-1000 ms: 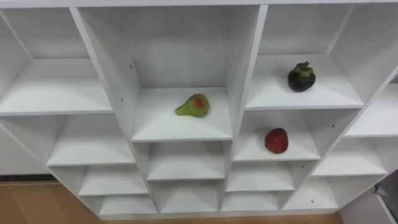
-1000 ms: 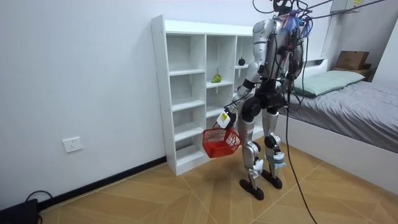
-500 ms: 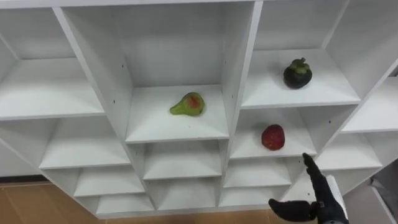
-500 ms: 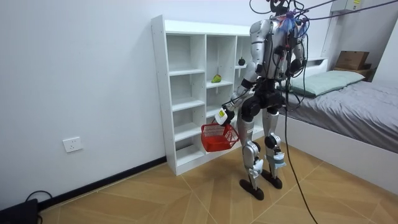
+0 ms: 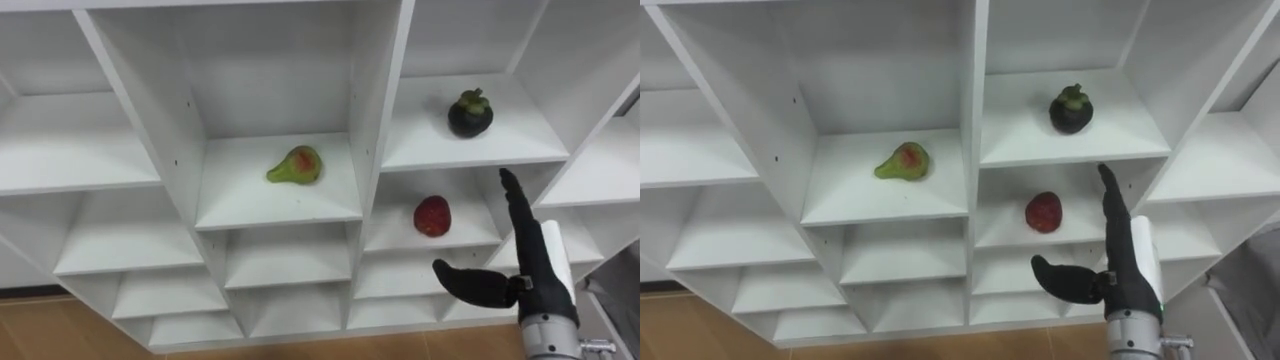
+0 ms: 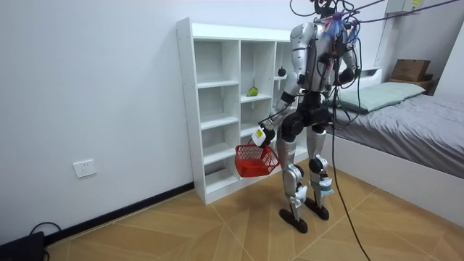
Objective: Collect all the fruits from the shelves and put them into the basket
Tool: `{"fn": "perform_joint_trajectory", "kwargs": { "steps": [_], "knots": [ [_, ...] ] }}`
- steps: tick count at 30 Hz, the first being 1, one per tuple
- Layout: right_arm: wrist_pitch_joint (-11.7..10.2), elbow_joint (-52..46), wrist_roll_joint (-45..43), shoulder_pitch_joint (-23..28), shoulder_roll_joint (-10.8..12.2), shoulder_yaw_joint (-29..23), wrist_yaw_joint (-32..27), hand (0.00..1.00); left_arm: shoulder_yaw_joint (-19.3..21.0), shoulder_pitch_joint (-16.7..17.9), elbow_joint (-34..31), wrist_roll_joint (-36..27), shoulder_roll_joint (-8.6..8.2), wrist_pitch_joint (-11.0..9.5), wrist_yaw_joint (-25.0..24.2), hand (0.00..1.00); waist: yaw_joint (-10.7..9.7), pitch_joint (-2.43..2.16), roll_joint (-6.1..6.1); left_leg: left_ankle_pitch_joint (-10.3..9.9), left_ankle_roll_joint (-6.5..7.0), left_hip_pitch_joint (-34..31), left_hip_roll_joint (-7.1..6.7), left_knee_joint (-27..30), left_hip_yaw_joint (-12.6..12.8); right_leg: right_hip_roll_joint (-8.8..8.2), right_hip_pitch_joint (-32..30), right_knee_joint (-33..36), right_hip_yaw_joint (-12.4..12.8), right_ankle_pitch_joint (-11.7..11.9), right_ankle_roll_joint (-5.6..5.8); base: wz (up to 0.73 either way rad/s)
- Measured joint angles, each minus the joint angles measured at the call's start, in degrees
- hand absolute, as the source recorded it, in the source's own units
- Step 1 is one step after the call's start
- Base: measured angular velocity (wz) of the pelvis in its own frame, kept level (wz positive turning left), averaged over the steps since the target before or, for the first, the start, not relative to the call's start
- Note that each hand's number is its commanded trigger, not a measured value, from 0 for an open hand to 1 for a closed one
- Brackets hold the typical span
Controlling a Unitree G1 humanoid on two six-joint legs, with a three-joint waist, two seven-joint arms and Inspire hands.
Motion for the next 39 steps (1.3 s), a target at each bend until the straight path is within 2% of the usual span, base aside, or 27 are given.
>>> {"fn": "perform_joint_trajectory", "kwargs": {
  "steps": [7,10,21,28,35,39],
  "knots": [
    [-0.2,-1.7,-0.8,-1.8,0.0,0.0,-2.5,0.0,-1.0,0.0,0.1,0.0,0.03,0.0,0.2,1.0,0.1,0.13,0.26,0.1,0.02,0.2,0.0,0.0,0.0,-0.07,0.2,-0.1,0.1,0.0,0.0,0.0],
    [-0.2,-2.5,-0.9,-1.9,0.0,0.0,-2.8,0.0,-1.2,0.0,0.5,0.0,0.03,0.0,0.2,1.0,0.2,0.46,0.32,0.2,-0.02,0.7,0.05,-0.2,0.0,-0.06,0.6,-0.1,0.1,0.0,0.0,0.0],
    [-0.4,-3.5,-1.9,-5.1,-0.2,0.0,-4.6,0.0,-1.2,0.1,0.6,0.0,0.02,0.2,-0.6,1.0,0.3,0.44,-0.02,0.3,-0.18,0.6,0.06,-0.4,-0.1,0.11,0.3,0.0,0.0,0.0,-0.08,0.0],
    [-1.3,-6.1,-2.8,-5.3,-0.4,0.0,-6.0,0.0,-1.2,-0.3,0.5,0.0,0.09,0.2,-1.0,1.0,1.0,0.43,-0.1,0.3,-0.19,0.5,0.07,-0.5,-0.1,0.12,0.1,-0.1,0.0,0.0,-0.08,0.0],
    [-1.3,-6.8,-0.4,-7.6,-1.0,0.1,-7.2,0.0,-1.1,-0.9,1.2,0.0,0.26,0.4,-0.9,1.0,1.6,0.52,-0.73,0.5,-0.21,0.2,-0.01,-0.5,-0.4,0.03,0.2,-0.2,-0.3,0.0,-0.08,0.02],
    [-1.3,-6.7,1.7,-10.1,-1.7,0.0,-7.3,0.0,-1.0,-1.2,1.2,0.1,0.39,1.7,-0.9,1.0,1.5,0.51,-1.42,0.6,-0.23,0.0,-0.02,-0.2,-0.8,0.0,0.3,-0.2,-0.7,0.1,-0.1,0.05]
  ]
}}
